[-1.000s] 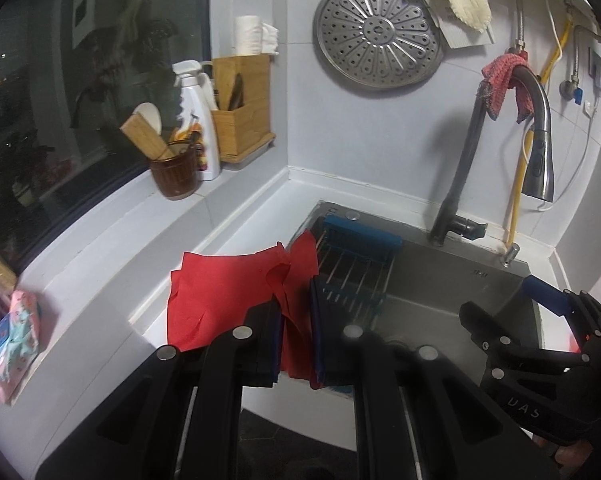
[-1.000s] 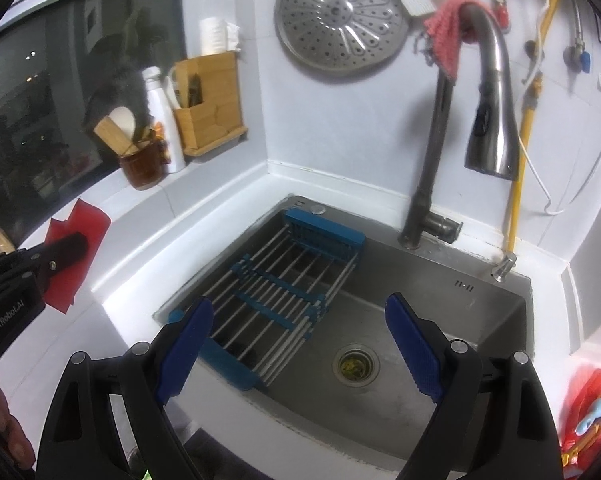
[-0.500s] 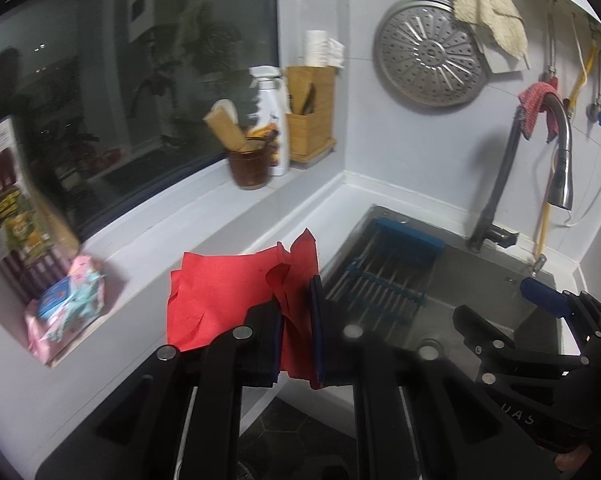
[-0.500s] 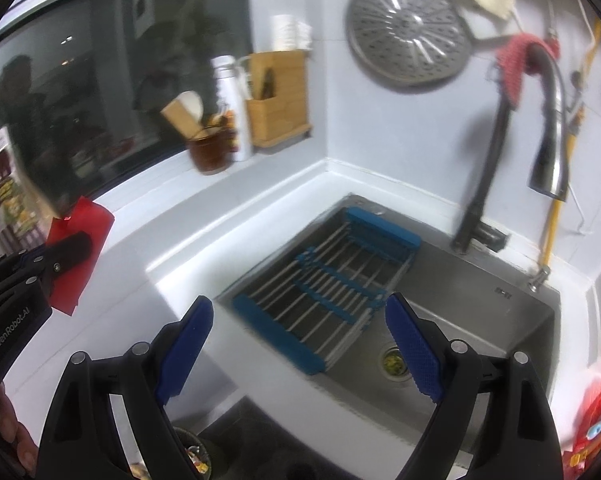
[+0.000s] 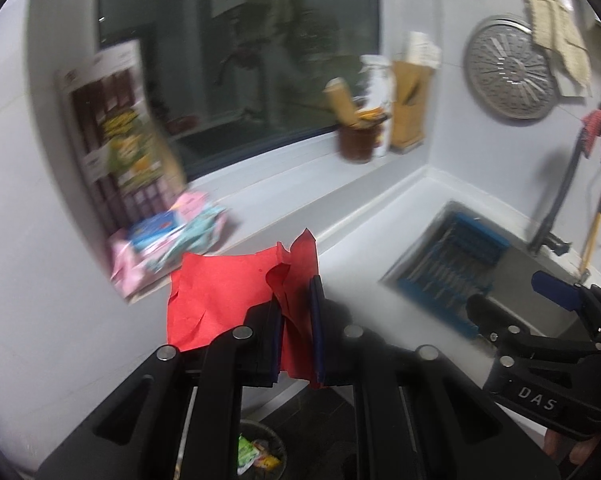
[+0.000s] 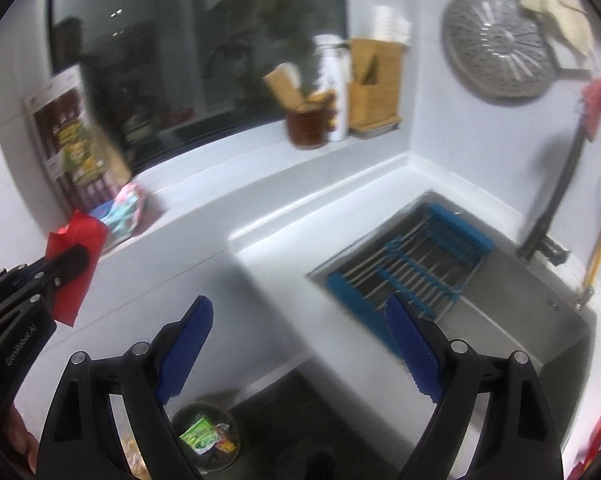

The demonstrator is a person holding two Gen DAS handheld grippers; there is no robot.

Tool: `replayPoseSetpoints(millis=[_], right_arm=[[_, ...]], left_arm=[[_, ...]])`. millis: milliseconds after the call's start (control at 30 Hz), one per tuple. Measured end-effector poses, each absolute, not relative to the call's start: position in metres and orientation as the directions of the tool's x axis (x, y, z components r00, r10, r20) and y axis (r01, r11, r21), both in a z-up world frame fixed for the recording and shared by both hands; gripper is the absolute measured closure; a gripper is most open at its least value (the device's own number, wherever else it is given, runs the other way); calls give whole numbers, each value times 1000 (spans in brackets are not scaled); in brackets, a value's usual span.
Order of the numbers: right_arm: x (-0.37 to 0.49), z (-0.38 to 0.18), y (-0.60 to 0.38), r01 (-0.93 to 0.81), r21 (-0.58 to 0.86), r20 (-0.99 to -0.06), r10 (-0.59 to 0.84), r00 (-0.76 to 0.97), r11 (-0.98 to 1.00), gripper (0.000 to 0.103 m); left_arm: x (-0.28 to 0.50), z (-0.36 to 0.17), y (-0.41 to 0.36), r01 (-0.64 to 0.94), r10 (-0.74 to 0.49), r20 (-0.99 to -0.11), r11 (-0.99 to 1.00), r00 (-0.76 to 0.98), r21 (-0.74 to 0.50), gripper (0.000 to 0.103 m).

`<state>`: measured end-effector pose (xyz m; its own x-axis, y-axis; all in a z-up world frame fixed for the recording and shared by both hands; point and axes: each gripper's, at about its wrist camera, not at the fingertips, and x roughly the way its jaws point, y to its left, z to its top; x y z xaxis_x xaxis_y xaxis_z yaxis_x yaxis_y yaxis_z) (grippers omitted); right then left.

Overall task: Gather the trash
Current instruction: 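Carry the red cloth with the left gripper down over the bin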

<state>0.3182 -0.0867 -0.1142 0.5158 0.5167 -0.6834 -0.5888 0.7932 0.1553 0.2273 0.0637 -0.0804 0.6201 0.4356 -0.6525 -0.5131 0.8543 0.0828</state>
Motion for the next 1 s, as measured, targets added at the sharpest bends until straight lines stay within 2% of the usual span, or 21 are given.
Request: replayPoseSetpoints(millis=[500, 1000], right_arm=[[229, -141, 25, -772, 121, -745, 571, 345, 624, 18], [168, -232, 106, -869, 42, -868, 448, 212, 493, 18]], left_arm=[[125, -122, 142, -705, 545, -713, 702, 441, 100, 90], [56, -251, 209, -836, 475, -852, 543, 221, 86, 90]])
